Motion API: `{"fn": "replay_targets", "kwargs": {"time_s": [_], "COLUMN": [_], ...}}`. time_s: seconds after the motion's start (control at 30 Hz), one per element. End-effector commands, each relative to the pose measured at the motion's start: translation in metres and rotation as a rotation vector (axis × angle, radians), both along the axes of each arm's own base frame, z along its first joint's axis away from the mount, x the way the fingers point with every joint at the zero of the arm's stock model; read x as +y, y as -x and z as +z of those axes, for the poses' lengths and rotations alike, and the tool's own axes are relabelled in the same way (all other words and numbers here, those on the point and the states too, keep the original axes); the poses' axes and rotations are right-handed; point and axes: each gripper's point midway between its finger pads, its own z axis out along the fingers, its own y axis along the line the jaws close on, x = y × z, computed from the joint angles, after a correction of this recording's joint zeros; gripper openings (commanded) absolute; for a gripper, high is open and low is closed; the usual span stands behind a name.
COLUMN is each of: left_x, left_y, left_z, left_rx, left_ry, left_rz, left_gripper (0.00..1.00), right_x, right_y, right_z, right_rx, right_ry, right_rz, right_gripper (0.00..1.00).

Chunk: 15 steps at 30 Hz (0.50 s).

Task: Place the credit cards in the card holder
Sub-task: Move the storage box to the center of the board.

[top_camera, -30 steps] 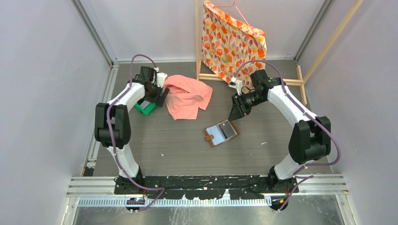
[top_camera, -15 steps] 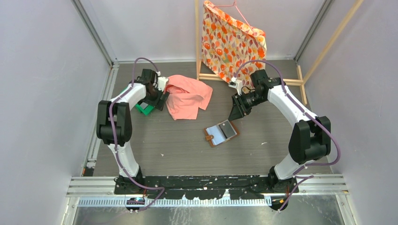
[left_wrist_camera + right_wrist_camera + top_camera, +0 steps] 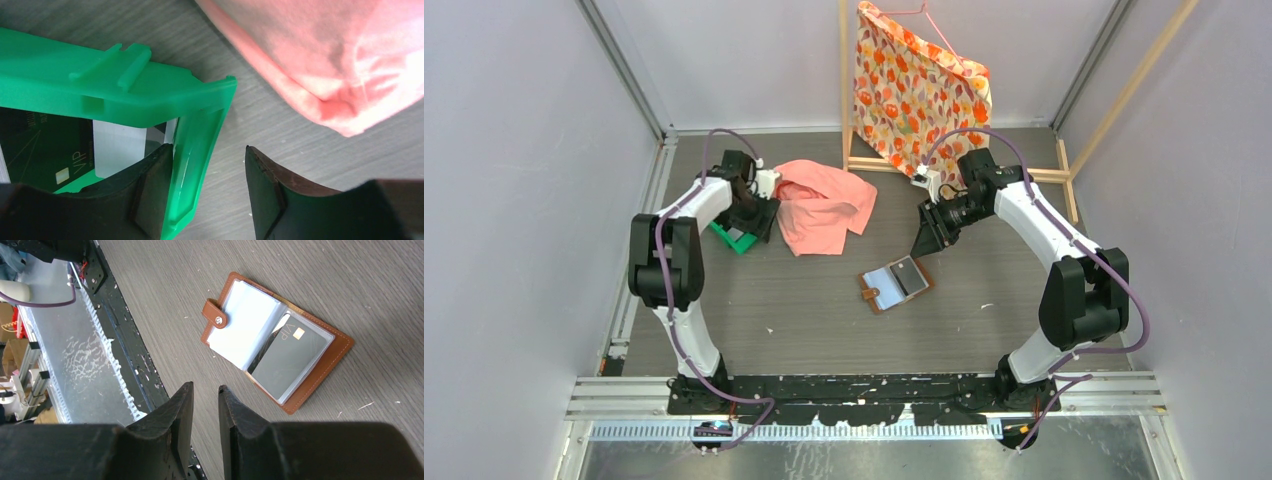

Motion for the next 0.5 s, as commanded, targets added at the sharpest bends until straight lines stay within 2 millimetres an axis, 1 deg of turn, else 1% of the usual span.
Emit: {"fn": "replay_targets", "kwargs": {"time_s": [0.0,0.17,0.27,0.3,0.4,0.47], "left_x": [-0.019,-0.038,-0.047,-0.05,-0.057,-0.058], "left_y": [0.032,0.063,0.085,0.09,0.102,0.103], "left_z": [0.017,0.019,0.015,0.017,0.02,0.027], "left_rx": [0.095,0.165,0.203,0.202,0.197,0.172], "left_ry": [0.12,0.234,0.257,0.262,0.274,0.281], "left_rz": [0.028,0.064,0.074,0.078,0.072,0.071], "left_gripper": [0.55,0.54,0.54,0.54,0.56,0.57], "right_x": [0.002,0.002,0.002,0.002,0.002,0.002], "right_y": [0.0,0.001,0.001,0.001,0.002,0.002], "right_z": [0.015,0.016,0.017,0.017,0.017,0.017], "right_rx": [-0.045,-0.049,-0.051,-0.049,-0.047,-0.046], "right_ry": [-0.032,-0.035,-0.036,-0.037,-0.039,-0.04], "right_rz": [0.012,0.015,0.017,0.016,0.017,0.018], "right_gripper": [0.3,0.3,0.3,0.3,0.3,0.3]}}
